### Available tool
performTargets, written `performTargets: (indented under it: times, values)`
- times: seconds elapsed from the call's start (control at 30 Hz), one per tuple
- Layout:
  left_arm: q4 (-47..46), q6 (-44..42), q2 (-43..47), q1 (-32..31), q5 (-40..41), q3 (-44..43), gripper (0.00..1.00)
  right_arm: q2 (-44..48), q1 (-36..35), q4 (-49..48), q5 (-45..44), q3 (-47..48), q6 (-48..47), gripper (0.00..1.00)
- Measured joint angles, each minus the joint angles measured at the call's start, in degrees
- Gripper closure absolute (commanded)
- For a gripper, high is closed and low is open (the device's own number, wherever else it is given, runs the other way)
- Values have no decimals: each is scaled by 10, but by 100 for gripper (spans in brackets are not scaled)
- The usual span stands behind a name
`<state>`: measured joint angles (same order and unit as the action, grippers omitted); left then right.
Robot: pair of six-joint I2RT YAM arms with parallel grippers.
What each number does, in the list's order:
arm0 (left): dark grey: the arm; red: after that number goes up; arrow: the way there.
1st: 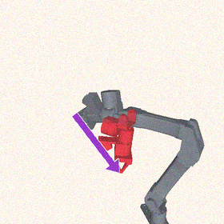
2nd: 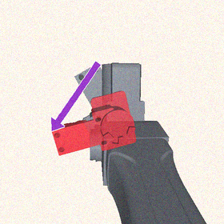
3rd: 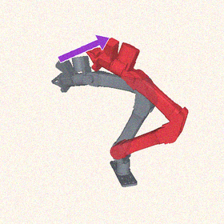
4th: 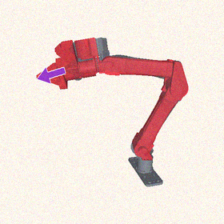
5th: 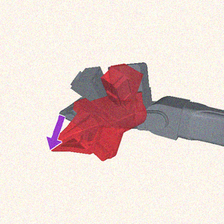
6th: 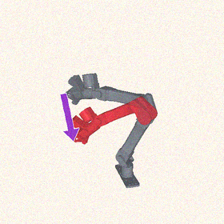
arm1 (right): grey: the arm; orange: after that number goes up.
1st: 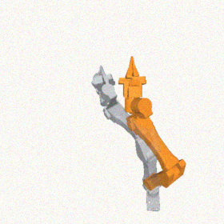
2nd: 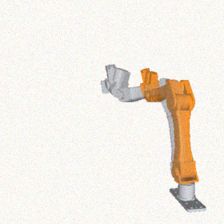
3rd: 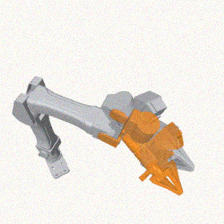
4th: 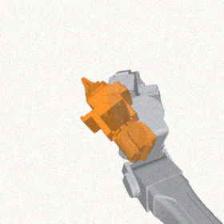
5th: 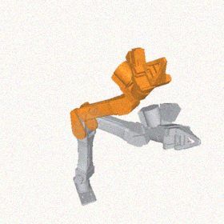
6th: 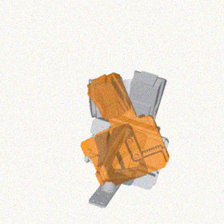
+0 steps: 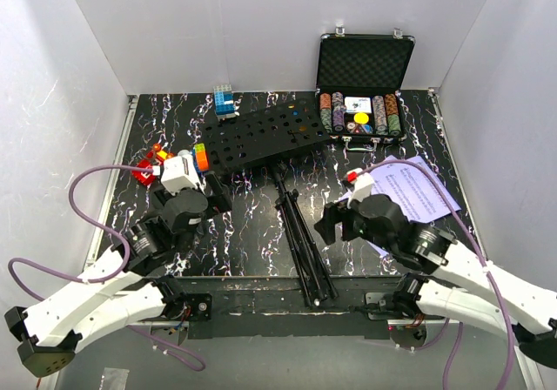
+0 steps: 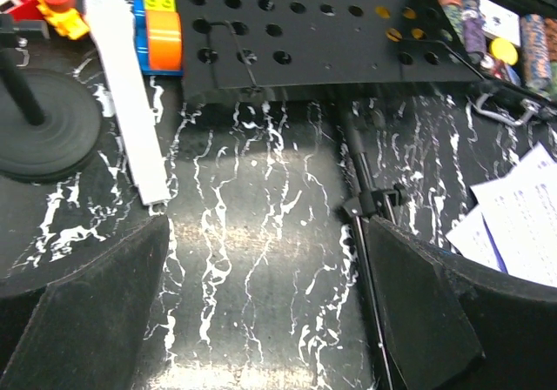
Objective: Pack up the instrument practice props
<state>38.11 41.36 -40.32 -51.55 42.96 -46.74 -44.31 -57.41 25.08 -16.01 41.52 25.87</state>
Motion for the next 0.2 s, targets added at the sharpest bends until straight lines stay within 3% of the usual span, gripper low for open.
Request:
performTargets:
  times: [0.2]
  values:
    - [57, 42, -60, 0, 43, -31, 2, 71, 0, -13, -16, -38, -12, 8]
